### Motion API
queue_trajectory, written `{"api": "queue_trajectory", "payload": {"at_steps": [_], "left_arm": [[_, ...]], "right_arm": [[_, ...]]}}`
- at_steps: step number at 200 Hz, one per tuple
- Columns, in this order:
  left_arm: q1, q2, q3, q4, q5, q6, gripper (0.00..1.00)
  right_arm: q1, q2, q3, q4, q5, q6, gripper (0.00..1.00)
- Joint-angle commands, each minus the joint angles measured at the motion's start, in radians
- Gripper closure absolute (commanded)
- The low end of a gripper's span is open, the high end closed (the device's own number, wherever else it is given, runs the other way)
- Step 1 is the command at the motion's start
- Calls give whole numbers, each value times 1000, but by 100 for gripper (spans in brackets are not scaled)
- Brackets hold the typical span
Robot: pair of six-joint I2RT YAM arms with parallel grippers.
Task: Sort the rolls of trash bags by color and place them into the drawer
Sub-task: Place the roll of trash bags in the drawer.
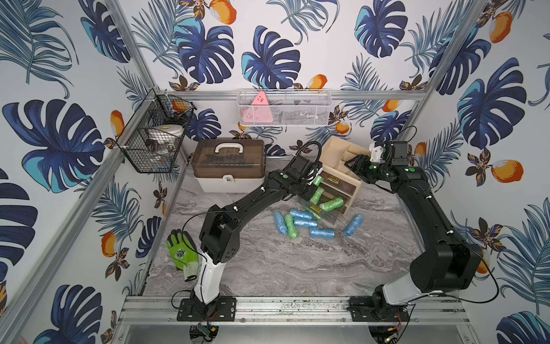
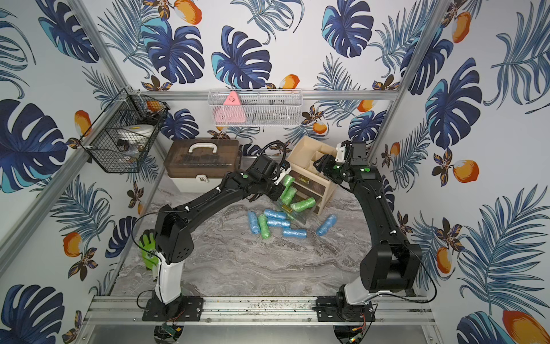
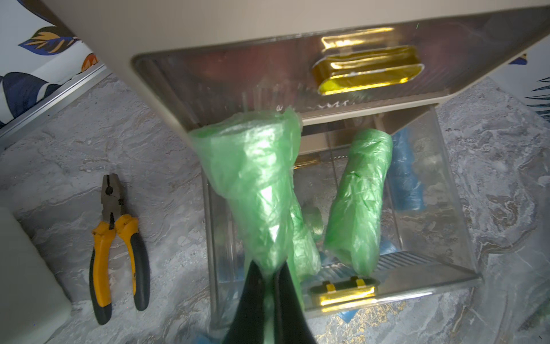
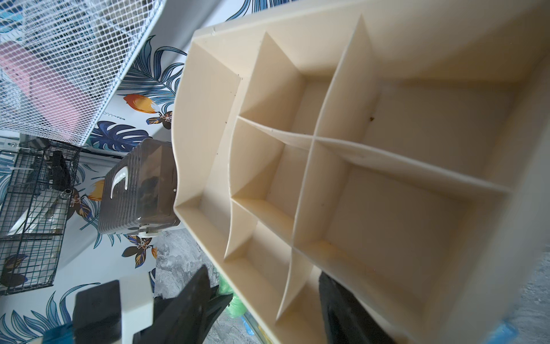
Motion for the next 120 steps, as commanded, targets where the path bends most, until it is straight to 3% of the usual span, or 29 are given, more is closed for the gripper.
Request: {"api": "queue_trajectory", "payload": {"at_steps": [1,120], "left_arm": [[3,9,18,-17,-29,25,90],[4,0,23,-24,-36,3,55]], "right_arm": [[0,3,7,9,9,-8,39],[0,-3,9,7,6,-6,39]]}}
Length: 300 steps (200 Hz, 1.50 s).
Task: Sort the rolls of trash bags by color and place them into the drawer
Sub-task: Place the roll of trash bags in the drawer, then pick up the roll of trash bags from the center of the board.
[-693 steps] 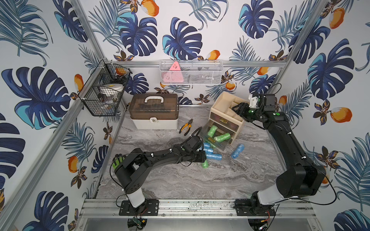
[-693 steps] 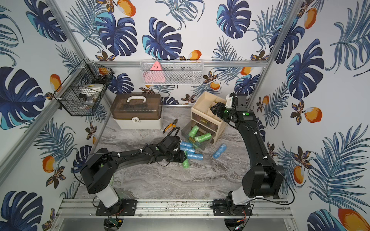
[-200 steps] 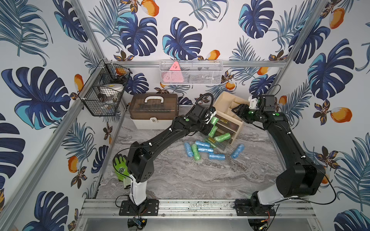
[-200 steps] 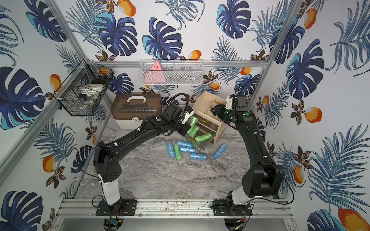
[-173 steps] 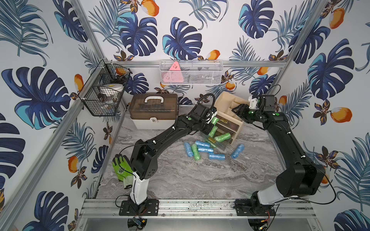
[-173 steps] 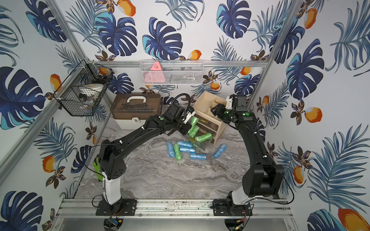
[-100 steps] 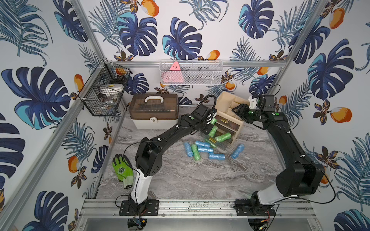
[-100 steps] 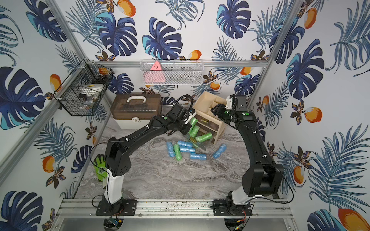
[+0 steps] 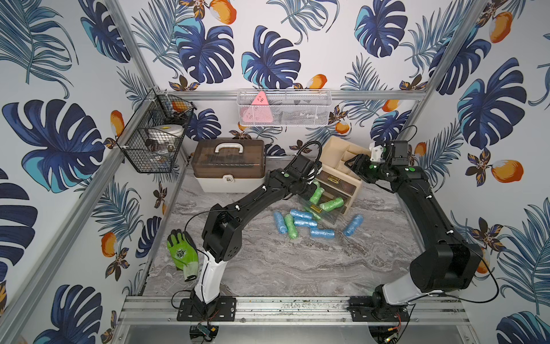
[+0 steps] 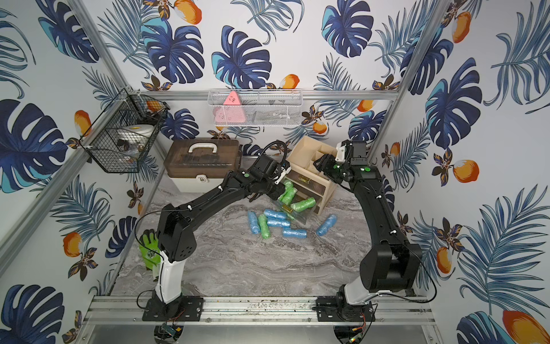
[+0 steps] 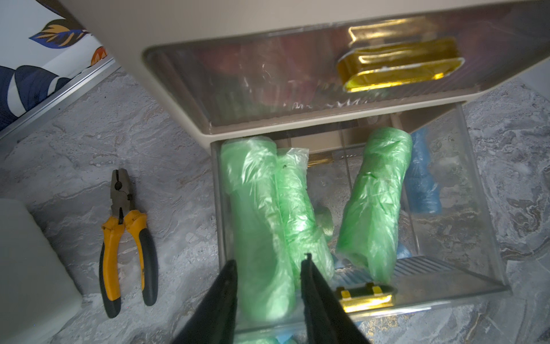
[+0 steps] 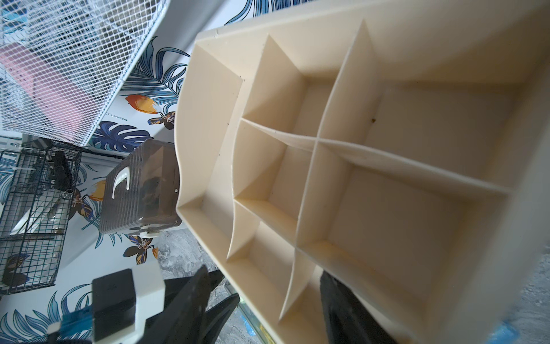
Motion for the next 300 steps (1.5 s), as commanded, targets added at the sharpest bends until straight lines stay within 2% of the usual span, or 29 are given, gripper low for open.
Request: {"api": "queue_trajectory", "payload": {"at_steps": [1,66,115,174,228,257,300], "left_arm": [[3,-22,-9,7,-6,3,55],[7,-104,-55,20,4,-49,53],[11,-282,-296,82,11,-220,49],[31,-464,-677,194,63,-466,47],[31,-439,-839,306,129,-578,50],[28,-404,-845,358,162,-606,50],[18,-351,-803,343,134,-599,48]], "right_arm": [[0,-5,2,8,7,-7,39],[0,-7,2,7,9,-3,38],[0,8,23,-6,17,-11,38],[0,17,18,13,10,-3,38],[0,31,-7,27,10,2,39],[0,32,-17,23,34,-9,40],[0,37,-18,26,31,-9,40]]}}
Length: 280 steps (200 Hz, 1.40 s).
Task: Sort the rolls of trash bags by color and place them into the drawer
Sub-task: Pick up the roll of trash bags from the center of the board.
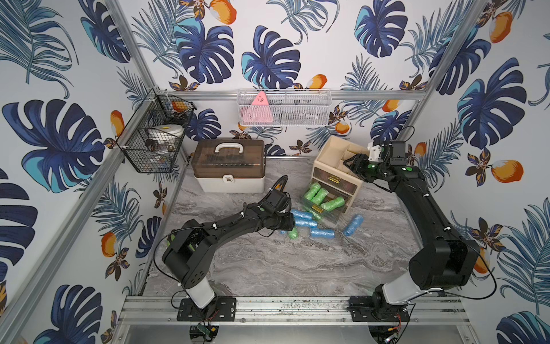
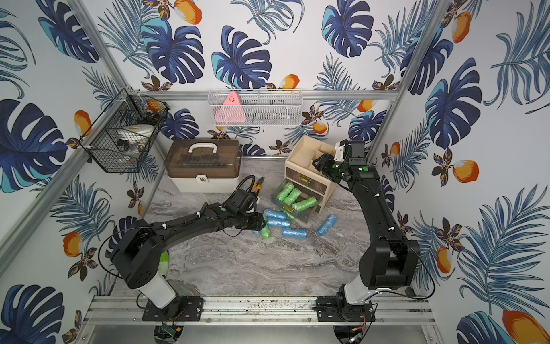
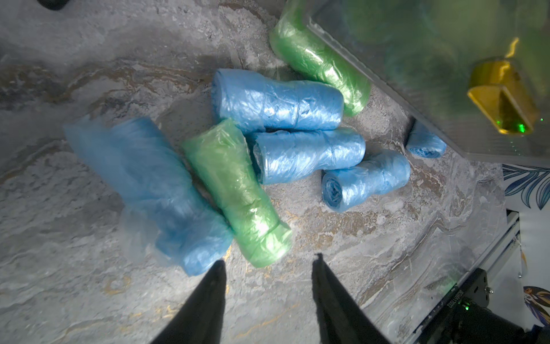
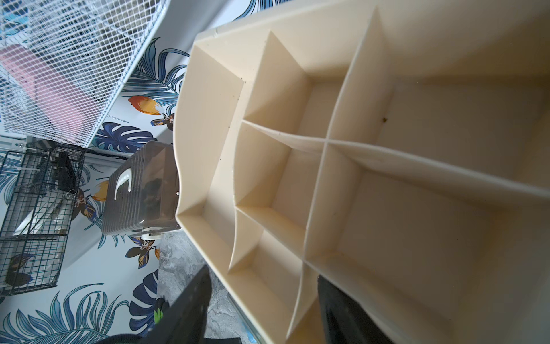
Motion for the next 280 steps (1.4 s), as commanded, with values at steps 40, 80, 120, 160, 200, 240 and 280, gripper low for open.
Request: {"api": "queue_trajectory", "payload": {"at_steps": [40,80,120,160,200,240,280], "left_arm": [[-48,71,22,-8,-56,-4,47],[-73,123,-13,23,-81,-15,47],[-79,140,-21,50,-111,-20,47],[-79,145,-5,49,-140,-17,49],[-80,159,9,37,-146,-7,67],[-78,101,-22,33,-156,-15,86],[-78,-18,-45,-38,-169,-4,93]], "right_arm": [[-1,5,-4,-20,39,-10,40],[-1,-5,-17,-12,33,-6,40],[-1,-5,-22,-11,28,-7,40],[-1,-3,-24,-6,22,-2,40],[-3,-4,-24,-6,19,-3,40],[-2,-10,-30,-6,20,-2,40],[-2,-8,-26,-6,16,-1,40]]}}
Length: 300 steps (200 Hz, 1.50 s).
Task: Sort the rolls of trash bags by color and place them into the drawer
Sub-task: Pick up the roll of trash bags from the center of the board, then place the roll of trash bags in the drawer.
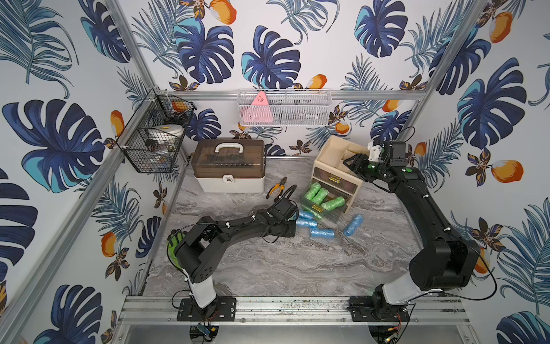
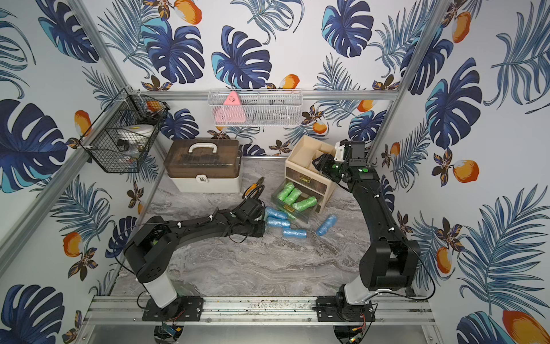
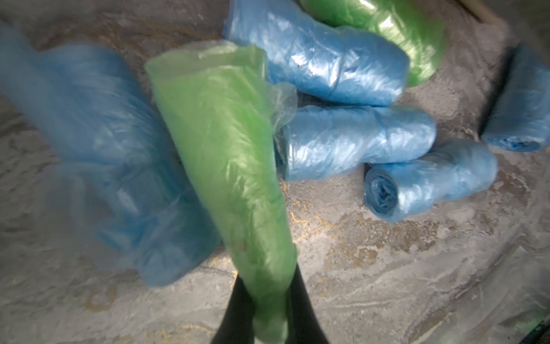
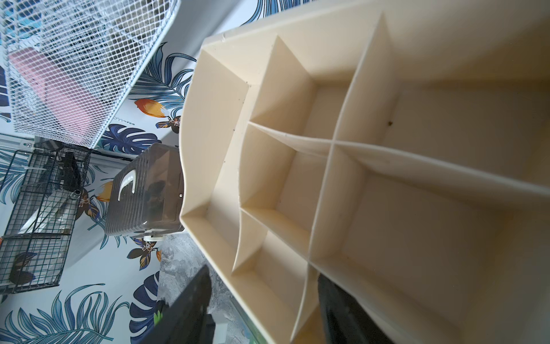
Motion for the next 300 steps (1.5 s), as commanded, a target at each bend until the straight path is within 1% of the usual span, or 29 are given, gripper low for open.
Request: {"api": "queue_trajectory", "payload": {"at_steps": [1,29,40,51,83,118,135,163,178,211,232,272,300], "left_arm": [[0,-65,-12,-54,-24,12,93],[1,-176,-40,-108,-24,50,97],[1,-214,-44,-119,-5,81,98],[0,-243,-39,-124,38,123,98],[0,-250,41,-193,161,277,97],[0,-246,118,-212,262,359,97],[0,-215,174,-231,306,391,96],[1,-140,286,-279,341,427,95],[-1,-91,361,-311,342,438,95],[-2,-3,475,-287,338,445,94],[-6,87,577,-302,351,462,93],[-14,246,785,-371,321,495,92],[-16,320,866,-386,298,512,90]], "right_arm": [[-1,4,-3,-40,25,-2,40],[-1,2,2,-49,32,-11,40],[-1,2,2,-50,32,-9,40],[-2,2,1,-48,30,-8,40],[-3,3,4,-43,18,2,40],[-2,3,16,-52,24,0,40],[-3,2,17,-56,25,-2,40],[-3,3,27,-60,26,-3,40],[-3,3,32,-60,26,-3,40],[-3,13,39,-62,23,0,40],[-3,14,39,-63,24,-3,40],[-7,23,50,-67,15,-6,40],[-9,23,44,-63,15,-7,40]]}}
